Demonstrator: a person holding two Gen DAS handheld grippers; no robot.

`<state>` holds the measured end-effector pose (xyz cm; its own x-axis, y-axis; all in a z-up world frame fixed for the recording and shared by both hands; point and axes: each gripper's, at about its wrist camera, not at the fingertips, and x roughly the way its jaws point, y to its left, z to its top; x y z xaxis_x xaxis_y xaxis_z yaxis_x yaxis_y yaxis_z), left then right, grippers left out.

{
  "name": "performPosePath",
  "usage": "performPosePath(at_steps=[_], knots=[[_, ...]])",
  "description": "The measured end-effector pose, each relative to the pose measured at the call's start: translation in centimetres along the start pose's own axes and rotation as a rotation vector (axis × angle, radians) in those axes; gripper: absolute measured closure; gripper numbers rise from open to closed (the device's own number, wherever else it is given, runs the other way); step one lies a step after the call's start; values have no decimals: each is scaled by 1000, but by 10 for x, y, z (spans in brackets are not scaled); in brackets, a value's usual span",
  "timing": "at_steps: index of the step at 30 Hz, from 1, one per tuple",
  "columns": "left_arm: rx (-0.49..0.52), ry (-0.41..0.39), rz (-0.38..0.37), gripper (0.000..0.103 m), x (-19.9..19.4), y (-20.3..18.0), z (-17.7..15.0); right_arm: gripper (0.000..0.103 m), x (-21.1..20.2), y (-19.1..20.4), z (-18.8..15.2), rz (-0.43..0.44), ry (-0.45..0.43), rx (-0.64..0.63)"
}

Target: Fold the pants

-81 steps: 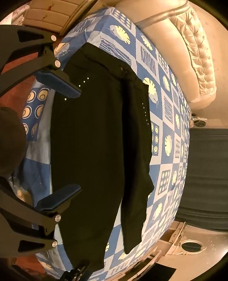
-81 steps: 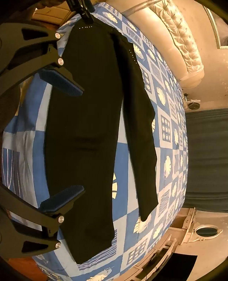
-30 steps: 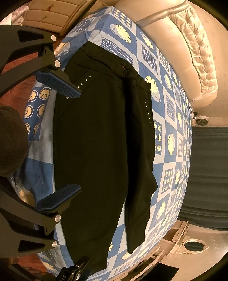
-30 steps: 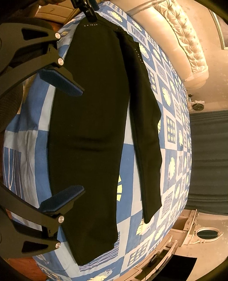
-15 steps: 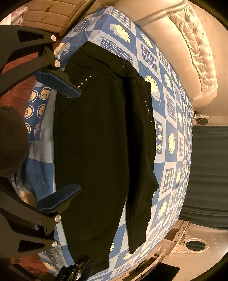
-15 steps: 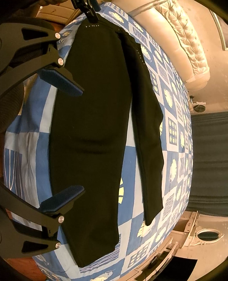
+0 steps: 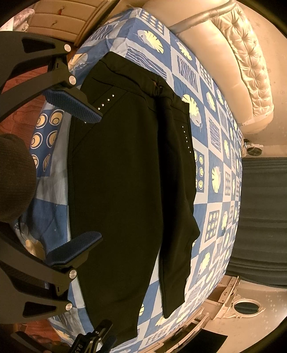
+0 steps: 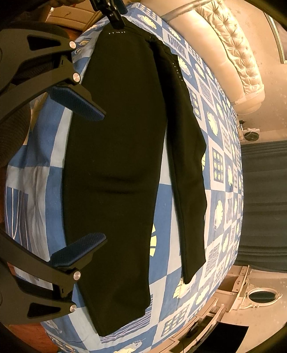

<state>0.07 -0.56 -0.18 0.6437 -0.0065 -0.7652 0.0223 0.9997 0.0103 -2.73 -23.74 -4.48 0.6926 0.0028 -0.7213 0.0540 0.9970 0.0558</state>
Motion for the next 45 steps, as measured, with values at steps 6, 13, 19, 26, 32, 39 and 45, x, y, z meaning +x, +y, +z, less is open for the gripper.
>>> performPosePath(at_steps=[6,13,19,26,32,39,45], knots=[[8,-1,-8,5,0,-1,0,2,1,2,-1,2,2,1],[42,-7,-14,5,-2,-6,-2,2,2,6,-4,9,10,-2],[42,-23,-29,5,-5,-3,1,2,2,4,-3,14,14,-1],[34,103,-114,5,6,8,9,2,2,1,-1,22,23,11],[-9,125,-230,5,3,49,38,2,1,-11,4,50,35,48],[-51,177,-452,5,64,161,93,2,10,-23,12,71,61,105],[-268,264,-582,5,164,259,135,2,31,-26,30,112,82,199]])
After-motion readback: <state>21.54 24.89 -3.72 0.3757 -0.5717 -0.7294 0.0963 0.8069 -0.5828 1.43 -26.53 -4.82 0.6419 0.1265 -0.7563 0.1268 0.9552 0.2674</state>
